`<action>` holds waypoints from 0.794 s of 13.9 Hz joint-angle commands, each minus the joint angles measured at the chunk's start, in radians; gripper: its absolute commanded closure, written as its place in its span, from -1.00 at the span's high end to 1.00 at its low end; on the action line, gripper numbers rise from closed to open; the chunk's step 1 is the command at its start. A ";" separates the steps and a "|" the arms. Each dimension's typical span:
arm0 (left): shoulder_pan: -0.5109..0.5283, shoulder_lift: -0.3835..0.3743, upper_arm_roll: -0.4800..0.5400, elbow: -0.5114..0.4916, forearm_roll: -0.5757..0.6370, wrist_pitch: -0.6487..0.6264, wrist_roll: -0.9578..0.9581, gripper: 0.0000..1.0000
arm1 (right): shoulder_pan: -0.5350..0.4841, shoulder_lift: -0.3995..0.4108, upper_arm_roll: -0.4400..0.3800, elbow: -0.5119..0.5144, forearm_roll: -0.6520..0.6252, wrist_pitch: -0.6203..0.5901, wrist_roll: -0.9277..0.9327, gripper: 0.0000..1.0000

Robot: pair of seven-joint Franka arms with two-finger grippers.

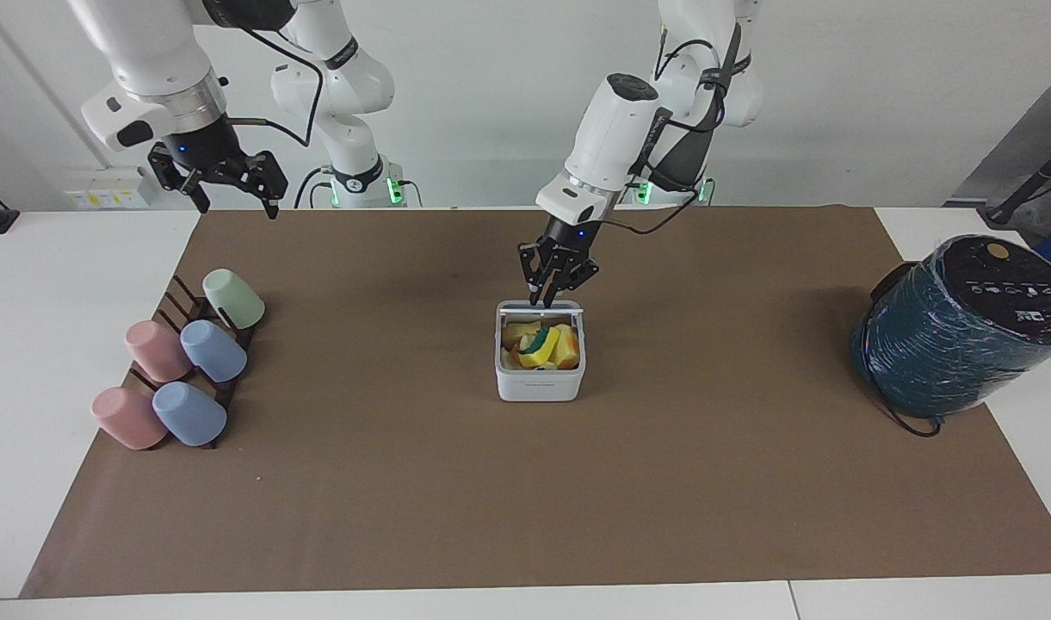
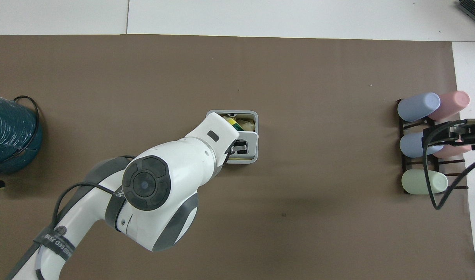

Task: Close trash can lid

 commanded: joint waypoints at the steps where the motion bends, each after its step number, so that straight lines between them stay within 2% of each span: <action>1: 0.000 0.037 0.008 0.012 -0.052 0.075 -0.002 -0.61 | -0.004 -0.022 0.002 -0.023 0.003 0.009 -0.018 1.00; 4: 0.003 0.073 0.008 0.031 -0.059 0.084 0.001 -0.72 | -0.005 -0.022 0.002 -0.025 0.003 0.009 -0.018 1.00; 6: 0.018 0.084 0.008 0.038 -0.059 0.086 0.004 -0.73 | -0.004 -0.022 0.002 -0.023 0.004 0.009 -0.018 1.00; 8: 0.023 0.143 0.008 0.073 -0.059 0.106 0.001 -0.73 | -0.005 -0.022 0.002 -0.023 0.003 0.009 -0.018 1.00; 11: 0.023 0.171 0.008 0.074 -0.059 0.144 0.001 -0.73 | -0.005 -0.022 0.002 -0.025 0.004 0.009 -0.018 1.00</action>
